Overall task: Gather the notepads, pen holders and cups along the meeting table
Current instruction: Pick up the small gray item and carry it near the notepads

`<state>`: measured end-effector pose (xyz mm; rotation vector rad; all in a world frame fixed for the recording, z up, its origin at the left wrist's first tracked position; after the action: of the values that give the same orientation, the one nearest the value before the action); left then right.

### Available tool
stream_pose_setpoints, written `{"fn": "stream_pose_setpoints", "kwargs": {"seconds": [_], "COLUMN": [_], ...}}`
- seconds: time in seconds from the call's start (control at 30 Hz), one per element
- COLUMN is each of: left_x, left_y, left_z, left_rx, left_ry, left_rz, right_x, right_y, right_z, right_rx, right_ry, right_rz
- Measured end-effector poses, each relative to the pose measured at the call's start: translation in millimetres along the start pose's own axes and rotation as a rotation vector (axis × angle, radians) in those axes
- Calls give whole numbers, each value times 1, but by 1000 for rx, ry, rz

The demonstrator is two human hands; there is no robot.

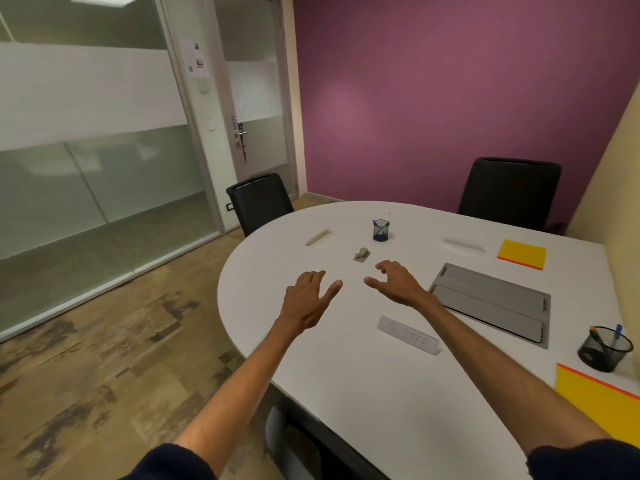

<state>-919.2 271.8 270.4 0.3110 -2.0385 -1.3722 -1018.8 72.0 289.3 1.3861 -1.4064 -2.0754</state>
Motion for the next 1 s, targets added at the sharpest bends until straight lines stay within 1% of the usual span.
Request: {"fn": "stream_pose_setpoints", "kwargs": {"seconds": [0.13,0.3,0.43,0.57,0.67,0.77,0.87,1.0], "left_x": [-51,-146,-220,-279,-312,-341,-366,-394], "left_y": [11,30,41,55,62,67,63,47], "left_z": [-6,-13,-15,-12,-13,-23,-41,-82], "left_rx": [-7,32,1,-43,-42,-35,-70,-118], "left_ry": [-4,103,144,147,164,178,192,188], "left_rz": [-20,118,107,56,57,65,67,91], "right_x": [-41,-108,-153,-183,-203,-223,-234,-233], "right_y": [-29,-83,-143,-190,-210,-222,-237,-261], "right_z": [-24,-56,-76,-95,-116,-144,-173,-215], "right_rx": [-16,-28,-64,-114,-136,-123,-106,-125], "right_ry": [-1,-25,-19,-49,-64,-60,-69,-104], "right_rz": [-9,-96,-119,-126,-114,-116,-145,-149]}}
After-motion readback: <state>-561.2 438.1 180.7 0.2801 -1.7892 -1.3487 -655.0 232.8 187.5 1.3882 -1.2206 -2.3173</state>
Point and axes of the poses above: each hand's wrist, its own z-axis away from the middle knuckle, its own y-axis out of the back of the hand, x = y × z, the point moved 4 cm from there along -z, towards the middle knuckle, and after that the axes turned 8 degrees about -y, right-handed, at the moved point
